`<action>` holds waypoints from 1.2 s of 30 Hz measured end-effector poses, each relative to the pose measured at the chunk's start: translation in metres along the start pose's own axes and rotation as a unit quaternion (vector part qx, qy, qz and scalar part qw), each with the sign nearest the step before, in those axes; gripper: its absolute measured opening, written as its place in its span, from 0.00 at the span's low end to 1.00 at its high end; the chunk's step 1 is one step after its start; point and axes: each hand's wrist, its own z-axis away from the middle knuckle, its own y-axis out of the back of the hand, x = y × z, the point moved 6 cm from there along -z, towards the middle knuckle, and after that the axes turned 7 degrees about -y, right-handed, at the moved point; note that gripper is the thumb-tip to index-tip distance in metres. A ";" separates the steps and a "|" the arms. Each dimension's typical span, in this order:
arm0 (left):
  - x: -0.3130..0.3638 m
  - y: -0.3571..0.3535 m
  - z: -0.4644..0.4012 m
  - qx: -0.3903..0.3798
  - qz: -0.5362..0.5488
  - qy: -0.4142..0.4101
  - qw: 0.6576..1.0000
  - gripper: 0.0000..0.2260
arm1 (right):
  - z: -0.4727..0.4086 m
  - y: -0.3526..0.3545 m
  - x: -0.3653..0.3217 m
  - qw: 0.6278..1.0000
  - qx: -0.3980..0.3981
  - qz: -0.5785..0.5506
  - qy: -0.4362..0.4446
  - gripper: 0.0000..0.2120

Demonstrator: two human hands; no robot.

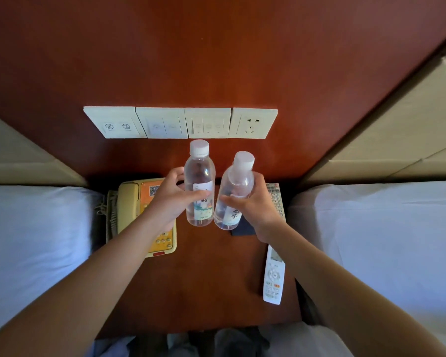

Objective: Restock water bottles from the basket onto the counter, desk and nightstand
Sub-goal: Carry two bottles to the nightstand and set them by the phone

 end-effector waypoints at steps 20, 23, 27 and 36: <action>-0.068 0.007 -0.028 -0.013 -0.116 -0.027 0.993 0.29 | -0.054 -0.010 0.043 0.998 0.037 0.042 0.017 0.33; -0.080 0.007 -0.034 -0.008 -0.136 -0.022 0.990 0.30 | -0.062 -0.007 0.050 0.998 0.043 0.048 0.011 0.34; -0.091 0.007 -0.046 0.006 -0.123 -0.016 0.992 0.31 | -0.072 -0.012 0.061 0.997 0.025 0.078 0.011 0.33; -0.107 0.009 -0.070 -0.009 -0.140 -0.017 0.990 0.27 | -0.092 -0.028 0.075 0.994 0.003 0.109 0.014 0.20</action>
